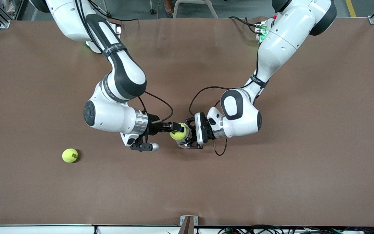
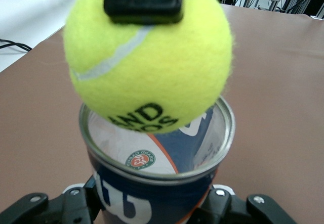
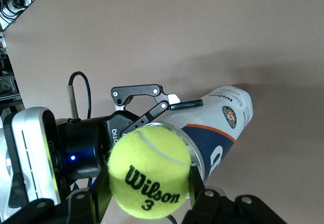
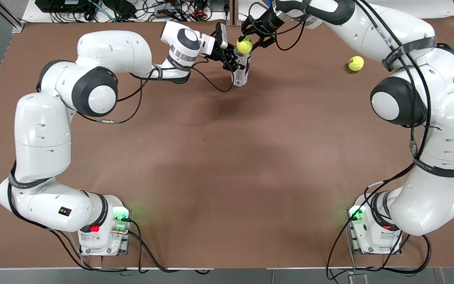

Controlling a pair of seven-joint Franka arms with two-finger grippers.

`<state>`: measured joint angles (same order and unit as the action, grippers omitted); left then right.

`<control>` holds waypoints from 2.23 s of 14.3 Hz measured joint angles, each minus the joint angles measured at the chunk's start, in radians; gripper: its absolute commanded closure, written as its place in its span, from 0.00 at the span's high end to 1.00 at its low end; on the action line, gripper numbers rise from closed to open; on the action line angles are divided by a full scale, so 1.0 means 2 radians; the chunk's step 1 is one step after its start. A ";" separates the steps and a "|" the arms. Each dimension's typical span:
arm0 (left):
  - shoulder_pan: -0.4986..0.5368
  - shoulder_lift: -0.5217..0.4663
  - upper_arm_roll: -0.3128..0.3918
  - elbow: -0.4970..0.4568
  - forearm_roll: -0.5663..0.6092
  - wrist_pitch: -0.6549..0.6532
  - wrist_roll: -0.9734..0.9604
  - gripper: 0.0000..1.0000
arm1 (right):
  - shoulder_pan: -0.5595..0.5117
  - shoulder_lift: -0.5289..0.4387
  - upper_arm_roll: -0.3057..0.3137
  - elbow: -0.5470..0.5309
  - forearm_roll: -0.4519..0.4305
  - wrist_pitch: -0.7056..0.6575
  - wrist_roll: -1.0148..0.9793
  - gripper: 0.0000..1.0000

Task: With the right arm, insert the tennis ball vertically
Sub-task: 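Lower the ball into the can and open the right gripper, then move the right gripper back to the second tennis ball, then grasp the second tennis ball with the right gripper and lift it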

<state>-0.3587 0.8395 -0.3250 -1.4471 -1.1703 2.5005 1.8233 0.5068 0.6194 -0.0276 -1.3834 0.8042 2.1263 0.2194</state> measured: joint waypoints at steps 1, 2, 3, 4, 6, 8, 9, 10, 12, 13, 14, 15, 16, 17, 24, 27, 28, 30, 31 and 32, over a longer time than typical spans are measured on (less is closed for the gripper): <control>0.000 0.000 0.000 0.000 0.000 0.000 0.000 0.72 | 0.000 0.000 0.000 0.000 -0.003 0.000 0.000 0.99; 0.000 0.000 0.000 0.000 0.000 0.000 0.000 0.72 | 0.000 0.000 -0.001 0.001 -0.011 0.000 0.000 1.00; 0.000 0.000 0.000 0.000 0.000 0.000 0.000 0.72 | 0.001 0.000 -0.001 0.002 -0.019 -0.001 0.000 1.00; 0.000 0.000 0.000 0.000 0.000 0.000 0.000 0.72 | 0.002 0.000 -0.001 0.002 -0.025 -0.001 0.000 1.00; 0.001 0.000 0.000 0.000 0.000 0.000 0.000 0.72 | 0.003 0.000 -0.002 0.003 -0.032 -0.003 0.003 1.00; 0.001 0.000 0.000 0.000 -0.001 0.000 0.000 0.72 | 0.003 0.000 -0.007 0.006 -0.035 -0.018 0.006 1.00; 0.001 0.000 0.000 0.000 -0.001 0.000 0.000 0.72 | 0.002 0.000 -0.011 0.007 -0.046 -0.021 0.007 1.00; 0.001 0.000 0.000 0.000 -0.001 0.000 0.000 0.73 | 0.000 -0.001 -0.016 0.008 -0.067 -0.022 0.009 1.00; 0.001 0.000 0.000 0.000 -0.001 0.000 0.000 0.73 | -0.015 -0.001 -0.032 0.008 -0.136 -0.044 0.012 1.00; 0.002 0.000 0.000 0.000 -0.001 0.000 0.000 0.73 | -0.025 -0.001 -0.041 0.009 -0.182 -0.056 0.012 1.00; 0.002 0.000 0.000 0.000 -0.001 0.000 0.000 0.75 | -0.035 -0.001 -0.049 0.009 -0.231 -0.061 0.012 1.00; 0.002 0.000 0.000 0.000 -0.001 0.000 0.000 0.75 | -0.043 -0.001 -0.058 0.009 -0.279 -0.063 0.012 1.00; 0.002 0.000 0.000 0.000 -0.001 0.000 0.000 0.75 | -0.051 -0.001 -0.066 0.009 -0.317 -0.063 0.012 1.00; 0.003 0.000 0.000 0.000 -0.001 0.000 0.000 0.75 | -0.061 -0.001 -0.071 0.009 -0.343 -0.063 0.012 1.00; 0.003 0.000 0.000 0.000 -0.001 0.000 0.000 0.77 | -0.173 0.030 -0.077 0.006 -0.370 -0.062 -0.146 1.00; 0.003 0.000 0.000 0.000 -0.001 0.000 0.000 0.77 | -0.196 0.058 -0.077 0.006 -0.371 -0.020 -0.230 1.00; 0.003 0.000 0.000 0.000 -0.001 0.000 0.000 0.77 | -0.202 0.067 -0.077 0.005 -0.371 -0.005 -0.249 1.00; 0.003 0.000 0.000 0.000 -0.001 0.000 0.000 0.77 | -0.213 0.079 -0.077 0.005 -0.371 0.013 -0.278 1.00; 0.003 0.000 0.000 0.000 -0.001 0.000 0.000 0.77 | -0.218 0.081 -0.076 0.005 -0.371 0.014 -0.285 1.00; 0.003 0.000 0.000 0.000 -0.001 0.000 0.000 0.77 | -0.222 0.082 -0.076 0.005 -0.370 0.013 -0.289 1.00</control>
<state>-0.3523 0.8402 -0.3246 -1.4477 -1.1723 2.5002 1.8236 0.0637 0.7825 -0.1797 -1.3725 0.0634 2.1524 -0.3578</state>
